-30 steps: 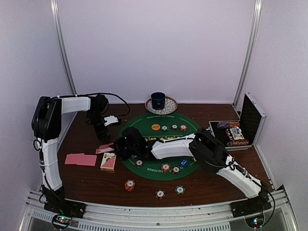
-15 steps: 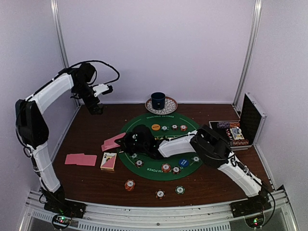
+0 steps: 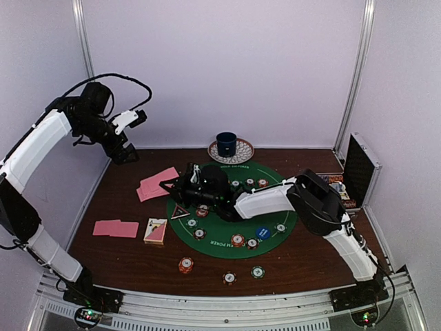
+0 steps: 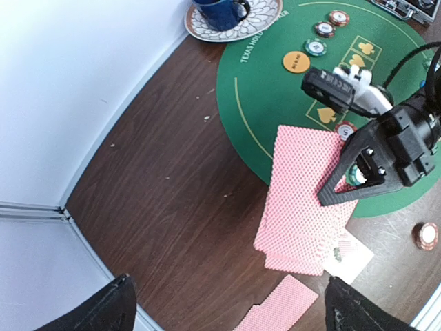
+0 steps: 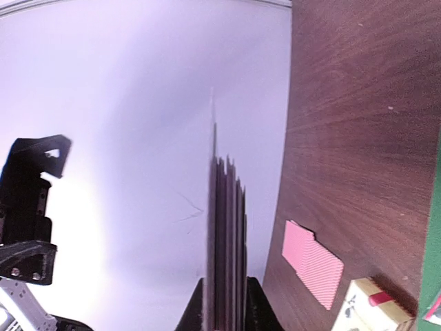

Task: Distribute texas hold em gaming equipment

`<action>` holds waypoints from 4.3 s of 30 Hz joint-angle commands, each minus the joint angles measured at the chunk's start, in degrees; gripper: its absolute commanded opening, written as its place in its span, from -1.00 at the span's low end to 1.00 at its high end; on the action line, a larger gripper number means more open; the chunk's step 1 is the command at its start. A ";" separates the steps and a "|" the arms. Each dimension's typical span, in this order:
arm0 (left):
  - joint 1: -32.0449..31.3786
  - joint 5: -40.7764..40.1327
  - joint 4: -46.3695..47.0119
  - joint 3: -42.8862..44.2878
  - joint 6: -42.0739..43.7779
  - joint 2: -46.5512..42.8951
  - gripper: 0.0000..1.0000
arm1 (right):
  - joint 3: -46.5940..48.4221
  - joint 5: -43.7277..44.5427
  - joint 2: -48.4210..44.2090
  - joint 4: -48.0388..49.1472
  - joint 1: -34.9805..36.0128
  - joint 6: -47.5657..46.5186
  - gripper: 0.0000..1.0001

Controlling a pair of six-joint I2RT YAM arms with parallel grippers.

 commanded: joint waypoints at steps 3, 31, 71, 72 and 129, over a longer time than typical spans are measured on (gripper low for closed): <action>-4.12 4.05 -1.30 -4.18 1.74 0.45 0.95 | -1.60 -3.04 -5.82 6.33 0.58 -4.04 -1.00; -16.72 -7.58 2.93 -7.46 1.17 4.19 0.95 | -7.37 -4.02 -13.61 2.59 1.49 -14.11 -1.00; -16.72 -11.90 4.68 -7.44 0.34 5.32 0.95 | -6.29 -5.89 -14.12 3.48 2.00 -14.66 -1.00; -16.72 -11.84 4.67 -7.36 0.16 5.18 0.95 | -6.27 -5.82 -14.23 3.28 1.99 -14.76 -1.00; -17.78 -12.39 1.74 -4.89 2.95 5.41 0.95 | -6.30 -7.34 -11.02 7.37 1.20 -8.26 -1.00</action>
